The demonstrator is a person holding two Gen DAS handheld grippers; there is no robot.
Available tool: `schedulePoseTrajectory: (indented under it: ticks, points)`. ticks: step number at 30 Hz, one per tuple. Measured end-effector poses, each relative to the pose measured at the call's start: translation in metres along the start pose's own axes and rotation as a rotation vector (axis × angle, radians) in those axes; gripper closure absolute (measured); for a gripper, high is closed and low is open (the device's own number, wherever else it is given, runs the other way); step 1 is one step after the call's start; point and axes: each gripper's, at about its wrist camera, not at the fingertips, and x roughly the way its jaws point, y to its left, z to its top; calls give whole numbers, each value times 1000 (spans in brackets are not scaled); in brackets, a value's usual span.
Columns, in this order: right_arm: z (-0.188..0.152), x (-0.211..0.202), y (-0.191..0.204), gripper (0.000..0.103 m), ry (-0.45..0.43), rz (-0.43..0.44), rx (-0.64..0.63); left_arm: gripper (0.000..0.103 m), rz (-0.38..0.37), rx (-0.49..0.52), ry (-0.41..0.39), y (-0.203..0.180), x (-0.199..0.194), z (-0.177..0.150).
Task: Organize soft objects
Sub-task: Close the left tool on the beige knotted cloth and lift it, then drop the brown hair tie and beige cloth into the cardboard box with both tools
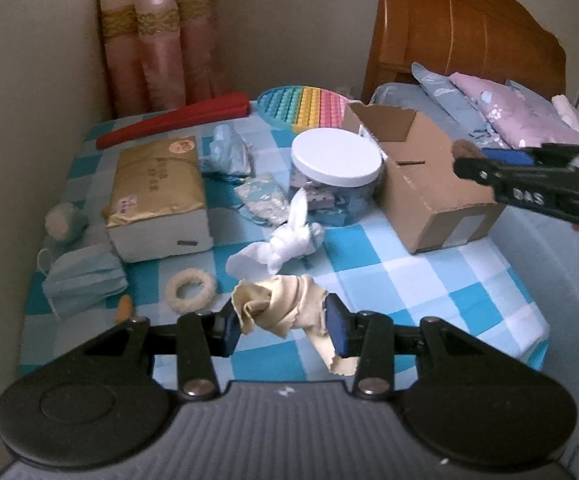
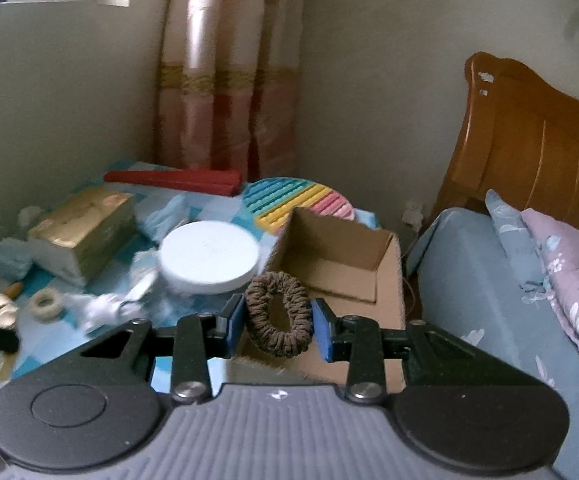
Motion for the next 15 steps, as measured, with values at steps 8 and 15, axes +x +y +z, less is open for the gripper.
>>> schedulePoseTrajectory:
  ticks: [8, 15]
  points:
    - [-2, 30, -12, 38, 25, 37, 17, 61, 13, 15, 15, -16, 5, 13]
    - [-16, 20, -15, 12, 25, 88, 89, 61, -8, 54, 32, -28, 17, 35]
